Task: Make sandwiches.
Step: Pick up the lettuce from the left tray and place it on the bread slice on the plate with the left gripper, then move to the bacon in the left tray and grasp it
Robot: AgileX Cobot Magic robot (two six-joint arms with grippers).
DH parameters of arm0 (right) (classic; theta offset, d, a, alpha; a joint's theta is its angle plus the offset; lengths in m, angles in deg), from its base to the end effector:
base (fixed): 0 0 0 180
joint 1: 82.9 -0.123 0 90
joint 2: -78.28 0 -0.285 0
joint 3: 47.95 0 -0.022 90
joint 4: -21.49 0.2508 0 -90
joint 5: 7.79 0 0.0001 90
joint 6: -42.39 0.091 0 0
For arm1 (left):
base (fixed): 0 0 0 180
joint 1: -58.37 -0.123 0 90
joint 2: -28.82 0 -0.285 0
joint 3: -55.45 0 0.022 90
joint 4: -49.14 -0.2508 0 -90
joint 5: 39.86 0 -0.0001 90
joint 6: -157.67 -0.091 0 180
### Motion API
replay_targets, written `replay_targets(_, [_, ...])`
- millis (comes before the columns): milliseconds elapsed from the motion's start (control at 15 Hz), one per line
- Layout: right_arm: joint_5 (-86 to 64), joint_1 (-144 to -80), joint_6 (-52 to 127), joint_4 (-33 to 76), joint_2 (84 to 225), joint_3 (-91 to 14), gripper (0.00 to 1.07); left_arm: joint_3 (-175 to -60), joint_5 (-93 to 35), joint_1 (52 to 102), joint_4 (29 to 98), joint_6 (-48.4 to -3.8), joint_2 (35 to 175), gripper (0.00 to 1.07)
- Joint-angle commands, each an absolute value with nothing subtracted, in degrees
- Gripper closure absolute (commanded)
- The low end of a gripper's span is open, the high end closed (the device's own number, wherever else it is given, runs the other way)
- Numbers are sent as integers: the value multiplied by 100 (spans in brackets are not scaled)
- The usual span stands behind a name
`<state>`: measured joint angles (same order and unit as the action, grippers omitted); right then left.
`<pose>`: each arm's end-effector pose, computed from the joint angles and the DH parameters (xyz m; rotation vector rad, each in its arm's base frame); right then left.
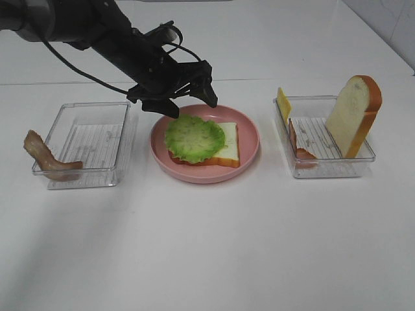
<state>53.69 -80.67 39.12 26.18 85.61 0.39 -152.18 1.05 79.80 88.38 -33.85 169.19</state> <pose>-0.0069 0.0068 0.2776 -0.0235 2.0420 0.0379 0.4561 -0.2196 0.1589 0.2001 2.6282 -0.8134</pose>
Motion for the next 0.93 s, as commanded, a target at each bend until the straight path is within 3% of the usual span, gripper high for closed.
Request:
replay_targets(67, [5300, -8032, 3872, 2630, 8492, 39, 27, -15253, -10, 7952, 8810, -3465, 16856, 22])
replay_targets(267, [5300, -8032, 3872, 2630, 8492, 39, 27, -15258, -130, 7952, 7910, -3305, 16472, 22])
replay_targets(467, [5300, -8032, 3872, 2630, 8492, 39, 27, -15258, 311, 7952, 6707, -2411, 16025, 22])
replay_targets(533, [5300, -8032, 3872, 2630, 8492, 39, 27, -15258, 827, 7952, 5997, -1769, 15761, 23])
replay_targets(933, [5300, -8032, 3872, 2630, 8492, 39, 27, -15253, 2689, 7952, 4782, -1494, 15148, 29])
